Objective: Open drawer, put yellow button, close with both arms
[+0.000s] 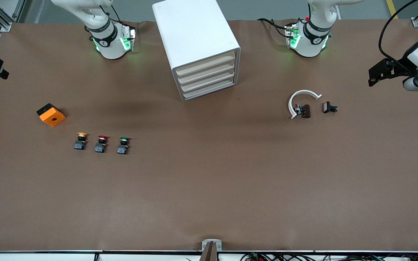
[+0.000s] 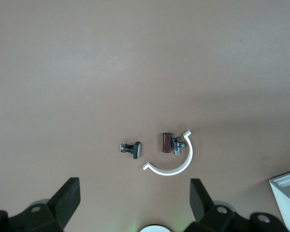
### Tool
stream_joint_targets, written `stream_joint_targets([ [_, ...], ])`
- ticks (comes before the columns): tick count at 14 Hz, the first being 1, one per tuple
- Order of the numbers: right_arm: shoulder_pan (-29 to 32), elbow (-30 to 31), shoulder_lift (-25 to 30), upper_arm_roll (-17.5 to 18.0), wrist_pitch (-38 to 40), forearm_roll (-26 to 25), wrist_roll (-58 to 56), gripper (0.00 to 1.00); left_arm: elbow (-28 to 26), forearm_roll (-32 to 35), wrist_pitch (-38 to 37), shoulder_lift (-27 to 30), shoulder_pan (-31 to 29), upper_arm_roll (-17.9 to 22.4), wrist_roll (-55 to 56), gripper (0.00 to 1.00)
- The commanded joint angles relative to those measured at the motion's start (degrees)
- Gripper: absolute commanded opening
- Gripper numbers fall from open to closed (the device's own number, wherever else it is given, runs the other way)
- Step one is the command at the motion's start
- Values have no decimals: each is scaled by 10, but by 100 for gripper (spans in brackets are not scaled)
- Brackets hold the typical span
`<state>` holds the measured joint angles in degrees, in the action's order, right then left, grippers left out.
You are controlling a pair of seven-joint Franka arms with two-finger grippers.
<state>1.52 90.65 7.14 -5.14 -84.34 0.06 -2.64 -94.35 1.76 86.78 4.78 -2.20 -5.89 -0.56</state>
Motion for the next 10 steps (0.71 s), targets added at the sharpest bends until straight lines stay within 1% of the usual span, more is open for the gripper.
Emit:
stream_joint_targets([
  [1,-5,10,11,-2,-2,-1,-4,100,16,-6,-13,-6,-2,-3,2,100],
  [8,-1,10,11,-5,-4,-2,-15,100,20,-9,-14,-13,-8,-1,-6,100],
  [10,-1,10,11,-5,-2,-2,-15,100,17,-9,-14,-31,-5,-2,-5,100],
])
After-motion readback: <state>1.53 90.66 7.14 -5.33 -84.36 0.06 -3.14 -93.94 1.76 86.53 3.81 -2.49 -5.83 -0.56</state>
